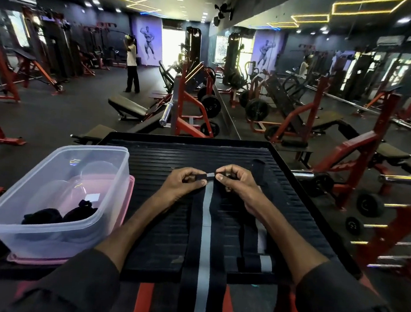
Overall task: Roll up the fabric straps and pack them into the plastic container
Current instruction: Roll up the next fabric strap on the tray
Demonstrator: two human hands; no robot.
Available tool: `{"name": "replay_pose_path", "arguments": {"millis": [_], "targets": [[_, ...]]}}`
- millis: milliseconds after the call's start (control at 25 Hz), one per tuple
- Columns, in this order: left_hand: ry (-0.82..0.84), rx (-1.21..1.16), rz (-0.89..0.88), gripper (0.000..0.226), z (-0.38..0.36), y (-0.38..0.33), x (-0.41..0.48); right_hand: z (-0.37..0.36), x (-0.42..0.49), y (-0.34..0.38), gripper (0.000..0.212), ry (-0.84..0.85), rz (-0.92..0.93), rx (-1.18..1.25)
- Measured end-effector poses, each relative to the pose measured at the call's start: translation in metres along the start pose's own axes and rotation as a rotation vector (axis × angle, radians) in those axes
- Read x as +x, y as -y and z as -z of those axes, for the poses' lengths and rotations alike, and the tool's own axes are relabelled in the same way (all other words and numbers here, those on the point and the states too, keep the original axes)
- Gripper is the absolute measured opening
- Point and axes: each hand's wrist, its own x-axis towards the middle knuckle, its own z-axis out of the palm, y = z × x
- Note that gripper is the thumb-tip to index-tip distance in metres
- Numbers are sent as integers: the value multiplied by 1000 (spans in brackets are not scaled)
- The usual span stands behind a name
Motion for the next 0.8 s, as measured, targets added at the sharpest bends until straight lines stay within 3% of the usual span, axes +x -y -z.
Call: {"name": "replay_pose_path", "arguments": {"millis": [360,480,560,640,800], "targets": [[-123,209,-163,27,6,27,11,-5,7,-11,22,69,-82,-116],[-113,225,-190,25,7,28,12,-3,10,3,17,126,-304,117],[-112,215,-213,25,6,26,12,-3,14,5,12,97,-359,237],[-125,183,-244,25,4,22,12,-6,15,3,10,45,-367,209],[-168,140,-288,24,2,21,11,-8,12,-3,35,136,-366,-10]]}}
